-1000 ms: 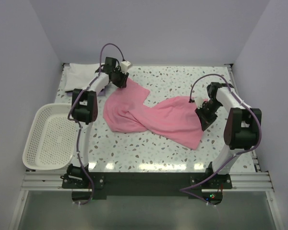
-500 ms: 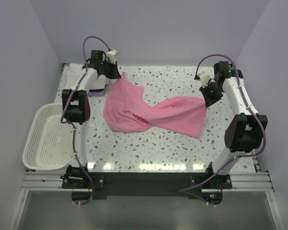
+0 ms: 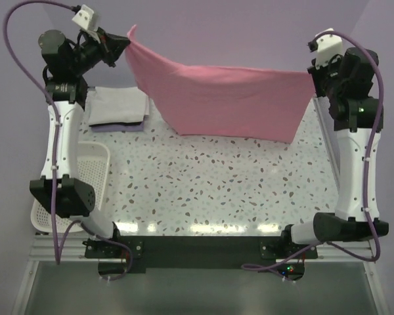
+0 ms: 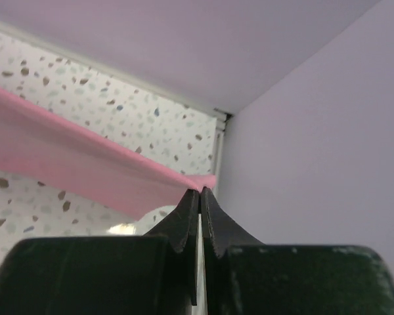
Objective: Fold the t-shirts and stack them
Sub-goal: Flatten the tshirt out
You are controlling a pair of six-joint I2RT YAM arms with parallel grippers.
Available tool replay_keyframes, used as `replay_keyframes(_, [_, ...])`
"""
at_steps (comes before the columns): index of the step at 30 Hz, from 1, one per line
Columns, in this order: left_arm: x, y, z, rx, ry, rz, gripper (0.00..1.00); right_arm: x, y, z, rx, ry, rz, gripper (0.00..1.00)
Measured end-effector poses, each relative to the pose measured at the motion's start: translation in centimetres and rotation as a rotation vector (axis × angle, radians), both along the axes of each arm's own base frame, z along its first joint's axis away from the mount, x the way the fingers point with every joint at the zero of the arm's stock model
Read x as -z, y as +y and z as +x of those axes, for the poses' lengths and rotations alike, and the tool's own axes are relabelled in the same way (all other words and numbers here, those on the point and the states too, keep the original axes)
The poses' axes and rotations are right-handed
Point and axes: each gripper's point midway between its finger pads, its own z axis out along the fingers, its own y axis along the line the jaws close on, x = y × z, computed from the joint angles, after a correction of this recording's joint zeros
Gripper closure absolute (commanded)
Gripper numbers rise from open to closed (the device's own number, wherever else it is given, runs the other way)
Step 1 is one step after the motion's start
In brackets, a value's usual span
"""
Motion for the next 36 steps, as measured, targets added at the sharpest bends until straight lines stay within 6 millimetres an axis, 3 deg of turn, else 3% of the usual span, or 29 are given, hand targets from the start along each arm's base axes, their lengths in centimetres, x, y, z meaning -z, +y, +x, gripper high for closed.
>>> replay_keyframes(5, [-3.8,0.4,-6.9,-0.051,-0.147,0.011,1.00,-7.0,-0.7,-3.9,0.047,-0.235,-0.018,1.00])
replay_keyframes(12, [-11.7,2.0,-19.1,-0.232,-0.458,0.024,1.00,-16.7,-1.0,-14.0,0.082,-0.610,-0.051,1.00])
replay_keyframes(17, [-18.0,3.3,-26.4,-0.362,-0.687,0.024,1.00,-21.2,-0.9,-20.0,0.089,-0.796,-0.086,1.00])
replay_keyframes(21, [-22.0,3.8,-29.5,-0.419,-0.792,0.039,1.00,-23.2,-1.0,-21.5,0.098,-0.872,-0.129,1.00])
replay_keyframes(24, [-23.0,4.1,-29.1,-0.438,-0.796,0.068,1.00,-23.1,-1.1,-20.6,0.098,-0.866,-0.165,1.00])
replay_keyframes(26, [-22.8,4.2,-27.4,-0.436,-0.759,0.087,1.00,-22.6,-1.2,-19.5,0.096,-0.847,-0.188,1.00])
replay_keyframes(28, [-21.1,4.1,-24.2,-0.414,-0.686,0.112,1.00,-21.3,-1.3,-17.8,0.093,-0.813,-0.211,1.00])
replay_keyframes(30, [-18.1,4.0,-20.5,-0.377,-0.586,0.135,1.00,-18.7,-1.4,-15.0,0.084,-0.746,-0.240,1.00])
replay_keyframes(32, [-13.2,3.8,-16.0,-0.331,-0.446,0.154,1.00,-15.0,-1.4,-11.9,0.063,-0.645,-0.263,1.00])
replay_keyframes(34, [-8.2,3.6,-12.2,-0.293,-0.318,0.165,1.00,-9.9,-1.2,-8.5,0.022,-0.527,-0.283,1.00])
replay_keyframes(36, [-1.7,3.1,-8.3,-0.256,-0.163,0.174,1.00,-4.1,-1.0,-5.3,-0.016,-0.398,-0.296,1.00])
